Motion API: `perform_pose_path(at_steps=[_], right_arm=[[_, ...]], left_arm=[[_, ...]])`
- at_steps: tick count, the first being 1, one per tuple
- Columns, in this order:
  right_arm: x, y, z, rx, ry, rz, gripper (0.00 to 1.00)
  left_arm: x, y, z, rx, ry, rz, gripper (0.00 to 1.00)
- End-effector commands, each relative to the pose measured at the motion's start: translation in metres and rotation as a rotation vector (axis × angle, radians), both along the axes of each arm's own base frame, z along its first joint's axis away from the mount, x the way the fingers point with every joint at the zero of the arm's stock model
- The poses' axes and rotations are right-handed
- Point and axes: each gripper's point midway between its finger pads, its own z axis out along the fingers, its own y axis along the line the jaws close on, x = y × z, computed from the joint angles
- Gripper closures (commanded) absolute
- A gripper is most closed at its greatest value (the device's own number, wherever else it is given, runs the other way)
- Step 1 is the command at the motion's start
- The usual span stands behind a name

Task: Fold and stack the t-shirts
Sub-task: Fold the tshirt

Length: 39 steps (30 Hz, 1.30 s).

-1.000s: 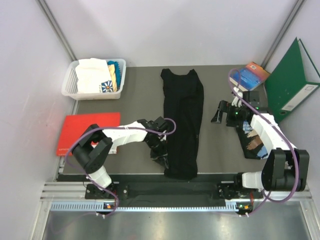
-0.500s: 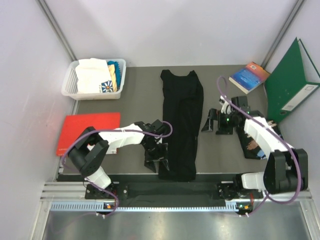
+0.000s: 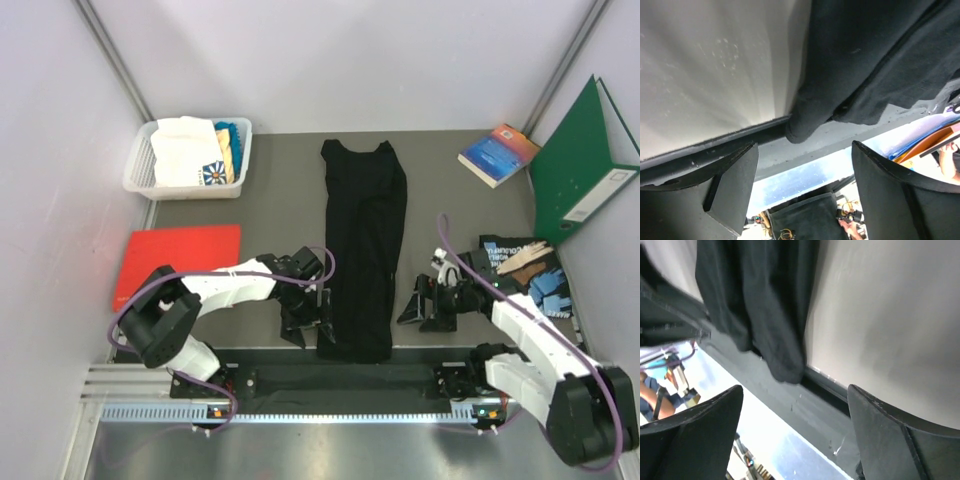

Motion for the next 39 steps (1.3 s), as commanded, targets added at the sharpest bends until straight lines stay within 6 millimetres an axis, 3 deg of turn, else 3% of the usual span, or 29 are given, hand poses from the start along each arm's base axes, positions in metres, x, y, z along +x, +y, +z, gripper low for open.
perform_pose_path(at_steps=[1,5,12,18,23,26,27,29,30,31,32,38,39], right_arm=[[-0.030,0.008,-0.004,0.068,0.085,-0.036,0.20],[-0.044,0.015,-0.013,0.132,0.114,-0.077,0.27],[-0.042,0.026,-0.026,0.181,0.096,-0.132,0.30],[-0.032,0.042,-0.030,0.195,0.087,-0.115,0.49],[-0.033,0.056,-0.041,0.134,0.119,-0.058,0.48],[-0.032,0.070,-0.042,0.126,0.122,-0.024,0.48],[-0.024,0.076,-0.038,0.134,0.088,-0.026,0.49],[-0.025,0.080,-0.041,0.115,0.091,-0.012,0.58],[-0.019,0.084,-0.037,0.121,0.071,-0.016,0.65],[-0.018,0.086,-0.035,0.124,0.064,-0.015,0.94],[-0.016,0.087,-0.033,0.125,0.055,-0.016,1.00],[-0.007,0.080,-0.013,0.015,-0.008,0.035,1.00],[0.001,0.083,0.000,0.015,-0.054,0.050,1.00]], left_arm=[[0.004,-0.004,-0.009,-0.026,-0.039,-0.004,0.22],[0.005,-0.008,-0.020,-0.041,-0.029,0.024,0.28],[0.013,-0.015,-0.032,-0.044,-0.050,0.034,0.38],[0.015,-0.016,-0.042,-0.036,-0.048,0.038,0.43],[0.021,-0.019,-0.048,-0.027,-0.059,0.049,0.45],[0.024,-0.022,-0.049,-0.033,-0.062,0.059,0.51],[0.025,-0.023,-0.049,-0.035,-0.063,0.060,0.60],[0.027,-0.025,-0.050,-0.035,-0.066,0.059,0.73],[0.027,-0.025,-0.050,-0.028,-0.066,0.057,0.93],[0.028,-0.024,-0.050,-0.021,-0.064,0.057,1.00],[0.030,-0.025,-0.048,-0.021,-0.074,0.054,1.00],[0.038,-0.023,-0.029,0.006,-0.117,0.031,1.00],[0.040,-0.023,-0.024,0.005,-0.124,0.027,1.00]])
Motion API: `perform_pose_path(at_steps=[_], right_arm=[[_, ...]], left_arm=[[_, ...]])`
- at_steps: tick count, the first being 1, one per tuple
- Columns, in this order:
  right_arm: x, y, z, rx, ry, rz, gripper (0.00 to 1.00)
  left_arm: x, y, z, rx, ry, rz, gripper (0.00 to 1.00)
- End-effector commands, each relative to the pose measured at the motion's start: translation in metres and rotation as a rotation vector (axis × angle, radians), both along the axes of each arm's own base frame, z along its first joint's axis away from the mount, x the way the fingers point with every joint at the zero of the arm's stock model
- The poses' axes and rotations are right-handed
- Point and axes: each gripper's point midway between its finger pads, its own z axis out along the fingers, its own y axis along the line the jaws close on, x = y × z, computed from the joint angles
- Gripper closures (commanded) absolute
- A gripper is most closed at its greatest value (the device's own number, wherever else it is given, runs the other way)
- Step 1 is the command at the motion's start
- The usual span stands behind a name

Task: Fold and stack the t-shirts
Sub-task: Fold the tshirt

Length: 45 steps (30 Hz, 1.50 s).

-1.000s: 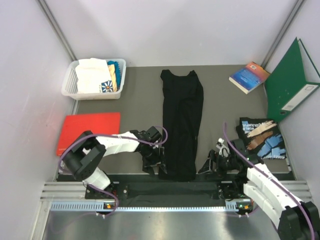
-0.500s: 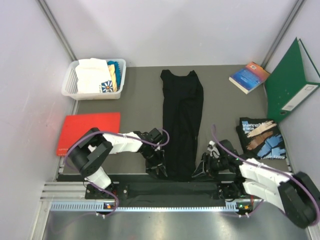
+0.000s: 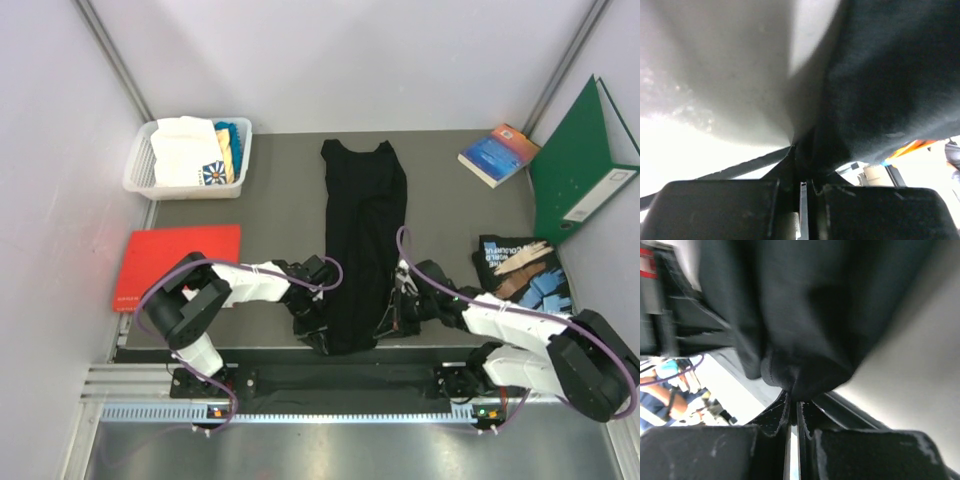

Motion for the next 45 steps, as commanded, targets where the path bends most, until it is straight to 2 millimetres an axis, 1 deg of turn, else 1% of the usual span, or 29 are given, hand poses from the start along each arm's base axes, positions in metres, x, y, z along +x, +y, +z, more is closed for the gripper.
perform_pose_path(at_steps=[1,6,11,13,14,16,17,18,20,22,23,24,26,27,29,30,31,33,34,35,36,37,38,39,40,41,43,44,45], right_arm=[[0.021,0.001,0.038,-0.056,-0.151,0.053,1.00],[0.044,0.003,0.085,-0.071,-0.292,0.058,1.00],[0.066,0.000,0.099,-0.139,-0.356,0.060,1.00],[0.083,-0.001,0.105,-0.169,-0.386,0.053,1.00],[0.089,-0.002,0.107,-0.180,-0.395,0.051,1.00],[0.109,-0.005,0.111,-0.204,-0.422,0.035,1.00],[0.116,-0.007,0.112,-0.216,-0.429,0.031,1.00],[0.127,-0.008,0.119,-0.222,-0.463,0.033,1.00],[0.146,-0.016,0.114,-0.258,-0.460,0.020,1.00],[0.171,-0.024,0.117,-0.287,-0.488,0.015,1.00],[0.179,-0.025,0.117,-0.295,-0.494,0.013,1.00],[0.191,-0.025,0.123,-0.294,-0.522,0.018,1.00],[0.209,-0.030,0.112,-0.312,-0.492,0.013,1.00],[0.221,-0.028,0.120,-0.307,-0.517,0.018,1.00],[0.236,-0.028,0.106,-0.321,-0.486,0.024,1.00],[0.247,-0.024,0.115,-0.308,-0.511,0.029,1.00],[0.253,-0.024,0.104,-0.318,-0.486,0.036,0.99],[0.267,-0.022,0.108,-0.326,-0.495,0.039,0.98],[0.272,-0.024,0.097,-0.336,-0.470,0.041,0.97],[0.280,-0.023,0.100,-0.333,-0.480,0.037,0.97],[0.285,-0.022,0.099,-0.328,-0.481,0.036,0.97],[0.290,-0.023,0.090,-0.336,-0.462,0.035,0.95],[0.298,-0.023,0.093,-0.335,-0.475,0.025,0.94],[0.303,-0.023,0.092,-0.335,-0.475,0.020,0.92],[0.309,-0.025,0.083,-0.341,-0.458,0.013,0.87],[0.318,-0.025,0.085,-0.346,-0.467,-0.004,0.81],[0.333,-0.029,0.076,-0.354,-0.462,-0.031,0.66],[0.340,-0.028,0.079,-0.341,-0.469,-0.057,0.60],[0.346,-0.029,0.081,-0.333,-0.481,-0.078,0.45]], left_arm=[[0.049,-0.006,0.017,0.027,-0.234,0.010,1.00],[0.077,-0.011,0.069,0.033,-0.367,0.006,1.00],[0.119,-0.022,0.115,0.023,-0.522,0.050,1.00],[0.132,-0.024,0.114,0.036,-0.532,0.056,1.00],[0.142,-0.030,0.123,0.019,-0.559,0.047,1.00],[0.152,-0.033,0.113,0.047,-0.544,0.031,1.00],[0.163,-0.039,0.121,0.036,-0.572,0.023,1.00],[0.169,-0.040,0.112,0.063,-0.561,0.011,1.00],[0.187,-0.046,0.120,0.061,-0.599,0.002,1.00],[0.201,-0.044,0.110,0.094,-0.585,0.007,1.00],[0.211,-0.048,0.117,0.081,-0.603,0.010,1.00],[0.221,-0.044,0.108,0.098,-0.587,0.023,1.00],[0.236,-0.045,0.110,0.083,-0.596,0.033,1.00],[0.245,-0.039,0.103,0.099,-0.582,0.046,1.00],[0.257,-0.039,0.105,0.084,-0.586,0.048,1.00],[0.267,-0.034,0.099,0.097,-0.578,0.063,1.00],[0.276,-0.033,0.103,0.088,-0.596,0.061,1.00],[0.288,-0.028,0.094,0.087,-0.577,0.070,1.00],[0.292,-0.027,0.092,0.086,-0.575,0.072,1.00],[0.300,-0.029,0.096,0.067,-0.584,0.070,1.00],[0.304,-0.028,0.087,0.054,-0.557,0.070,1.00],[0.308,-0.031,0.087,0.031,-0.557,0.063,0.99],[0.318,-0.033,0.091,0.004,-0.567,0.068,0.93],[0.321,-0.038,0.087,-0.024,-0.552,0.060,0.77],[0.325,-0.039,0.088,-0.036,-0.557,0.054,0.49],[0.333,-0.039,0.097,-0.052,-0.579,0.063,0.32],[0.337,-0.038,0.102,-0.060,-0.595,0.063,0.08],[0.338,-0.035,0.109,-0.064,-0.611,0.067,0.03],[0.337,-0.032,0.114,-0.065,-0.624,0.066,0.01]])
